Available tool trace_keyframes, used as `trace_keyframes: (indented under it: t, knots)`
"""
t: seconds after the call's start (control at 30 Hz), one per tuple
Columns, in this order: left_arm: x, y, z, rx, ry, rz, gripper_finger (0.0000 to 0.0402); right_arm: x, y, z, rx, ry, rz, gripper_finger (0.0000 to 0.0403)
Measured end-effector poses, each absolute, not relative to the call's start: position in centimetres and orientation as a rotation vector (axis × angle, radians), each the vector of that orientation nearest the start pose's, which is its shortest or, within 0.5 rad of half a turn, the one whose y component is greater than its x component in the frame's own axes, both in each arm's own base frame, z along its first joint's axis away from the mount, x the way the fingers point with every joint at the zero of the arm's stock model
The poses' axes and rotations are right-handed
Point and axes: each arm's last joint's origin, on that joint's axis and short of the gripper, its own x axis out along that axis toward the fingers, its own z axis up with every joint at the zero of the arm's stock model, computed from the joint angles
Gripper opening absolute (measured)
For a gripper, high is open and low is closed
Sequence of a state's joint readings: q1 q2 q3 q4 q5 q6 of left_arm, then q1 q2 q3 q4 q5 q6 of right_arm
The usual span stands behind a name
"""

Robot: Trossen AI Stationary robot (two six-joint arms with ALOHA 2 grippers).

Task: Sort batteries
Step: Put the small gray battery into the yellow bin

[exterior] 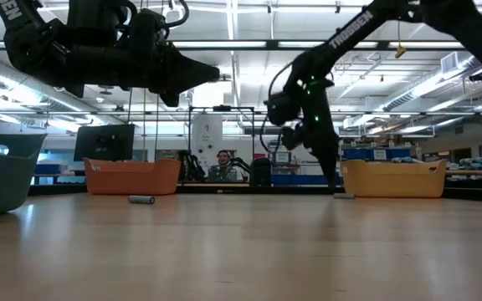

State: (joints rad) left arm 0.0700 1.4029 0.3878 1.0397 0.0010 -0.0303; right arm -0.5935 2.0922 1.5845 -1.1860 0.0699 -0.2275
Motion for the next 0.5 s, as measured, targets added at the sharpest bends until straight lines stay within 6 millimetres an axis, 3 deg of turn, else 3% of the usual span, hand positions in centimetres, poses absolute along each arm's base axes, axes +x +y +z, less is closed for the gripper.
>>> trace_keyframes:
  t: [0.2, 0.37, 0.5]
  knots:
    - [25.2, 1.8, 18.8, -0.03, -0.013, 0.069, 0.001, 32.4, -18.3, 19.5, 0.259, 1.602, -0.336, 0.0115]
    - [25.2, 1.8, 18.6, -0.033, 0.012, 0.07, 0.001, 30.9, -16.4, 17.9, 0.33, 1.528, -0.291, 0.0136]
    - [25.2, 1.8, 18.6, -0.033, 0.013, 0.069, 0.001, 29.0, -15.4, 16.6, 0.352, 1.472, -0.36, 0.014]
